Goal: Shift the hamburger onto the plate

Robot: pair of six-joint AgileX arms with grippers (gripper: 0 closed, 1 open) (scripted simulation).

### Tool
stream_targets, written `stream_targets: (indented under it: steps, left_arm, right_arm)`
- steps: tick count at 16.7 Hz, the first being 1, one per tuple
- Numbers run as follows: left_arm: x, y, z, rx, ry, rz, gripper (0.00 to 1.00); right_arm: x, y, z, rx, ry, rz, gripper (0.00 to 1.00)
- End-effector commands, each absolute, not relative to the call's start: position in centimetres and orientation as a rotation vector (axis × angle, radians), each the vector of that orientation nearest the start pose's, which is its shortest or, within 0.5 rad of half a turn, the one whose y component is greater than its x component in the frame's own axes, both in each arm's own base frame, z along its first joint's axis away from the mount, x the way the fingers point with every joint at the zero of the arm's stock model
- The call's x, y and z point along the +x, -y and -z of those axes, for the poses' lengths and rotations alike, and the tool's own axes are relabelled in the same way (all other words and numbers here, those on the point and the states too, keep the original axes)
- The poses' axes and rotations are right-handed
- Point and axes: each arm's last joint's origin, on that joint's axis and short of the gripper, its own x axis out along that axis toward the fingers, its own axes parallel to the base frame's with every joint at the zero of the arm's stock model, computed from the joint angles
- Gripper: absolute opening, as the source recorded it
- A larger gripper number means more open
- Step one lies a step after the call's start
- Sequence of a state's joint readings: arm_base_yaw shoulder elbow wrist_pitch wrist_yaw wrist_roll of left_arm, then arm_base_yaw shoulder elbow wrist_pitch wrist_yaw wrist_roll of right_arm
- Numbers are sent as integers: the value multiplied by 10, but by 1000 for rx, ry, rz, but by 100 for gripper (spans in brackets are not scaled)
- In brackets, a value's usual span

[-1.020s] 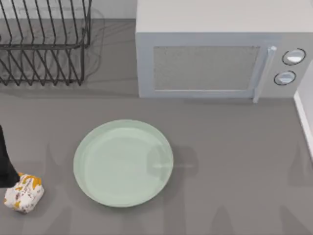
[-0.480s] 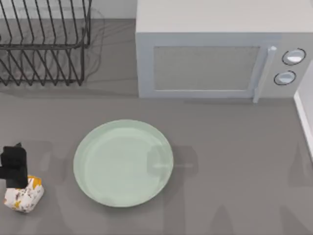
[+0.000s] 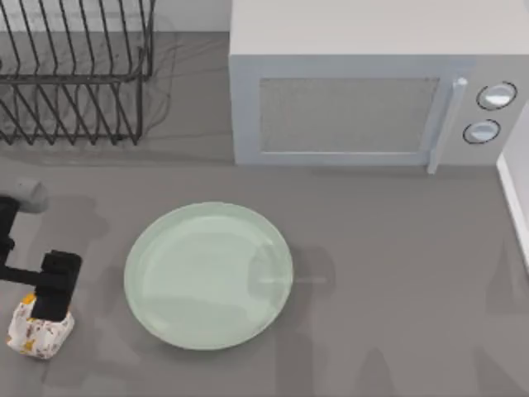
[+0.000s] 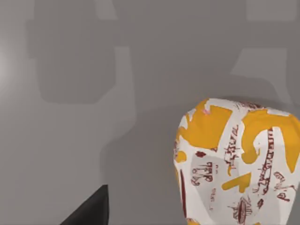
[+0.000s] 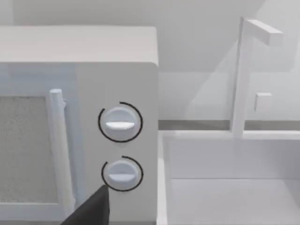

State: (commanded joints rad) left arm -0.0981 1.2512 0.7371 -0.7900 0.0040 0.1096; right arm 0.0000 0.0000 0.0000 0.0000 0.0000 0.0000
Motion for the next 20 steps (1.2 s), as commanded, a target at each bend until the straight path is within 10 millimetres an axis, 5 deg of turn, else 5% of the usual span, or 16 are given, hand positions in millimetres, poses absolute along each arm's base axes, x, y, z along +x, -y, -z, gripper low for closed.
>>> stream_targets:
  steps: [5, 13, 20]
  left_arm:
    - [240, 27, -173, 188, -1535, 195, 100]
    - [242, 27, -167, 190, -1561, 196, 100]
    - [245, 28, -106, 192, -1551, 198, 100]
  right_arm:
    - [106, 1, -160, 0, 0, 0, 100]
    - [106, 1, -160, 0, 0, 0, 100]
    - [106, 1, -160, 0, 0, 0, 100]
